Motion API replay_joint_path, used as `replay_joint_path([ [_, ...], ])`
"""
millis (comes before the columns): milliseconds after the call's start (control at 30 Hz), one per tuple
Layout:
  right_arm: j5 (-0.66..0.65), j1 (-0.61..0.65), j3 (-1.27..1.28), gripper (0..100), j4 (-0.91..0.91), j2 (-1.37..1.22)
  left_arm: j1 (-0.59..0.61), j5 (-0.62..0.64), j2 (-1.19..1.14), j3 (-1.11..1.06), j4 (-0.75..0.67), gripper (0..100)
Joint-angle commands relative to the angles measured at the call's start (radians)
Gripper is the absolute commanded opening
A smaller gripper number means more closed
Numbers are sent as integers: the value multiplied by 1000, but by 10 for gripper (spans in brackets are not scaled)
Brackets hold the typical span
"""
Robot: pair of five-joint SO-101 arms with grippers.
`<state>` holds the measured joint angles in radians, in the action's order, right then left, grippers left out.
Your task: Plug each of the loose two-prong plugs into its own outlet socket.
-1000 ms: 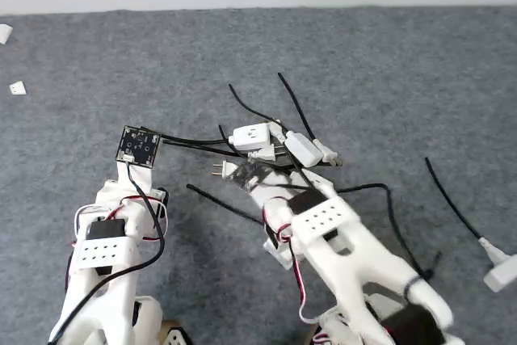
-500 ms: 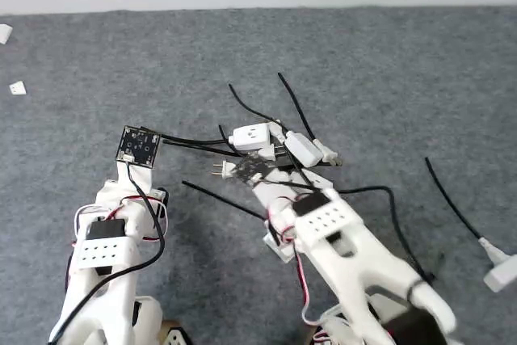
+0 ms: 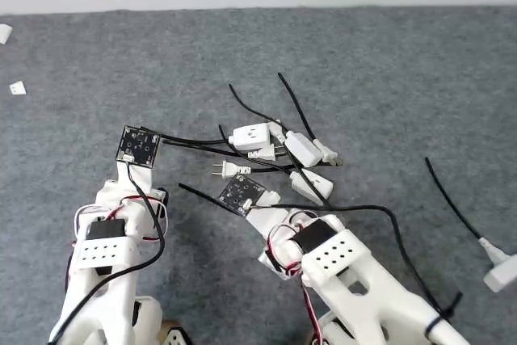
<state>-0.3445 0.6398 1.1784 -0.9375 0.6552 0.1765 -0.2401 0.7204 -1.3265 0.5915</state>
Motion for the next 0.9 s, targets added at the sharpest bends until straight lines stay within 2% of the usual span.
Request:
replay_joint_path([
  [0,-14,2,-40,251,-41,33,5,-11,-3,53,3,152],
  [67,-11,-16,-72,245,-88,48,5,-11,-3,53,3,152],
  [167,-8,-108,-95,242,-124,127,5,-2,0,53,15,151],
  [233,8,-180,-87,242,-143,209,-9,26,6,71,83,148],
  [300,74,-254,-61,241,-156,315,-37,164,14,140,193,148],
  [400,118,-406,11,240,-150,504,-140,443,58,317,525,134],
  [433,121,-455,46,225,-136,568,-193,502,78,367,614,112],
  [467,124,-499,86,193,-122,634,-253,523,91,397,638,88],
  [567,120,-567,169,48,-151,817,-408,493,101,329,508,15],
  [633,84,-570,186,10,-185,901,-506,508,92,298,428,13],
  [800,141,-570,212,113,-170,923,-674,707,-2,344,334,14],
  [867,172,-573,209,157,-151,892,-727,736,-71,383,290,15],
])
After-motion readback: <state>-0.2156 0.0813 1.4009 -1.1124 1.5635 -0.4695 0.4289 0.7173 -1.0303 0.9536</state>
